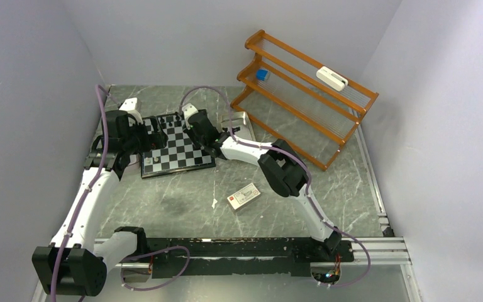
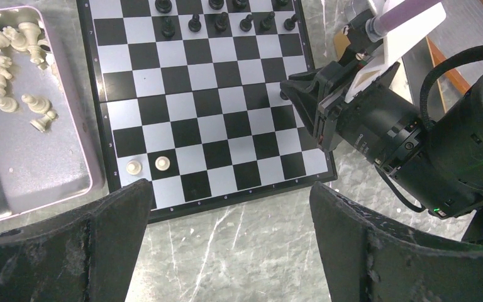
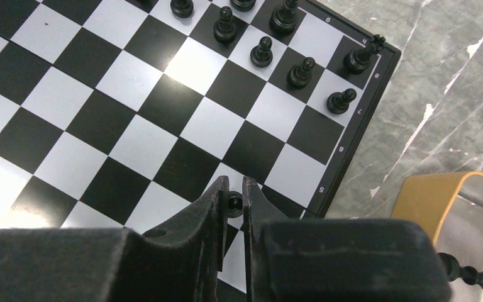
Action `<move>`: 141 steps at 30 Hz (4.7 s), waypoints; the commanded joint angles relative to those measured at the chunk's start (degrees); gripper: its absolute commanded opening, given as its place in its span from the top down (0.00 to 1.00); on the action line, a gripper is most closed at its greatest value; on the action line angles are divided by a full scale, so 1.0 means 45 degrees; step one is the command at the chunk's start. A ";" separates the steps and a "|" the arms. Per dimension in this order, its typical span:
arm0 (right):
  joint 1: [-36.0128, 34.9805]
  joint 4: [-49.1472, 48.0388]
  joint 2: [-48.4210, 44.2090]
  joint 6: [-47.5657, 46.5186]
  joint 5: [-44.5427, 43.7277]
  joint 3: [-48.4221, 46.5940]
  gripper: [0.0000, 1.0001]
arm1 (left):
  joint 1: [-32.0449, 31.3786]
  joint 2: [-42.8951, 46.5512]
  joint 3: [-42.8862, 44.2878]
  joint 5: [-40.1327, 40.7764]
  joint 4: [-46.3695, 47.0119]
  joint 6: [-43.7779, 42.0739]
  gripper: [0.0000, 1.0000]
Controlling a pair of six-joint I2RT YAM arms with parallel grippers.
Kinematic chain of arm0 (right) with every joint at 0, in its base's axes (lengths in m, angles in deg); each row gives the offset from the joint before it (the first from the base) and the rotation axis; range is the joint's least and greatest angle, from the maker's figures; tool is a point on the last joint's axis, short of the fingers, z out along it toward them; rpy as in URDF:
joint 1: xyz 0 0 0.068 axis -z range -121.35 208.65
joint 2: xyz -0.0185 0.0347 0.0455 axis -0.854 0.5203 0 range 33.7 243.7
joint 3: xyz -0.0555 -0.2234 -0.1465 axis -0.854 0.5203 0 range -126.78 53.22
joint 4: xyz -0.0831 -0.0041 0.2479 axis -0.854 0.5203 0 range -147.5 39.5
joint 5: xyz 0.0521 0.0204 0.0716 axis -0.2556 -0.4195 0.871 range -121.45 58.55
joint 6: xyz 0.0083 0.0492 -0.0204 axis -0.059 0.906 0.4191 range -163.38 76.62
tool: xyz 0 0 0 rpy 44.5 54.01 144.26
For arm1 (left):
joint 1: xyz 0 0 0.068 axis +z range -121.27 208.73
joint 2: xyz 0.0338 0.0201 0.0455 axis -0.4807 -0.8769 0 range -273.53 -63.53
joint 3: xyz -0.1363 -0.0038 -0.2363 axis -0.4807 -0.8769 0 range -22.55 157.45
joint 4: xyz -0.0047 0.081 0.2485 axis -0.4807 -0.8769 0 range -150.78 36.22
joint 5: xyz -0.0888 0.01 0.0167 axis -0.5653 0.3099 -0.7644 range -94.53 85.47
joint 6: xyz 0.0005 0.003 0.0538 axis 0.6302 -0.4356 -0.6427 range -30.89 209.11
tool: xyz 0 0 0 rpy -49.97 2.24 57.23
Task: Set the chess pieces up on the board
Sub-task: Place the chess piece on the chessboard, then pick up the chess piece from the storage box, then place the chess piece on the chessboard.
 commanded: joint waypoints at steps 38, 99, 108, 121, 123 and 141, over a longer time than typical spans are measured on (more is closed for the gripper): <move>0.0487 -0.2453 -1.1880 0.2769 0.0084 1.0151 0.00 | -0.2887 -1.0754 0.7506 0.0830 -0.1565 -0.0120 0.47; 0.0501 -0.2785 -1.2152 0.2594 -0.0143 1.0865 0.00 | -0.3517 -1.3078 0.8839 0.1185 -0.2406 -0.0722 0.81; 0.0490 -0.2727 -1.2399 0.2717 0.0018 1.0950 0.00 | -0.3498 -1.2470 0.9113 0.1426 -0.2831 -0.0608 0.84; 0.0493 -0.2637 -1.2931 0.3112 0.0260 1.1414 0.00 | -0.1994 -1.1633 0.9641 0.1511 -0.2927 -0.0154 0.83; 0.0488 -0.2616 -1.2917 0.3112 0.0249 1.1416 0.00 | -0.1560 -1.1597 0.9659 0.1481 -0.2867 -0.0115 0.83; 0.0505 -0.2526 -1.2925 0.2922 0.0036 1.1494 0.00 | 0.1448 -1.3005 1.0335 0.2407 -0.2428 -0.0217 0.84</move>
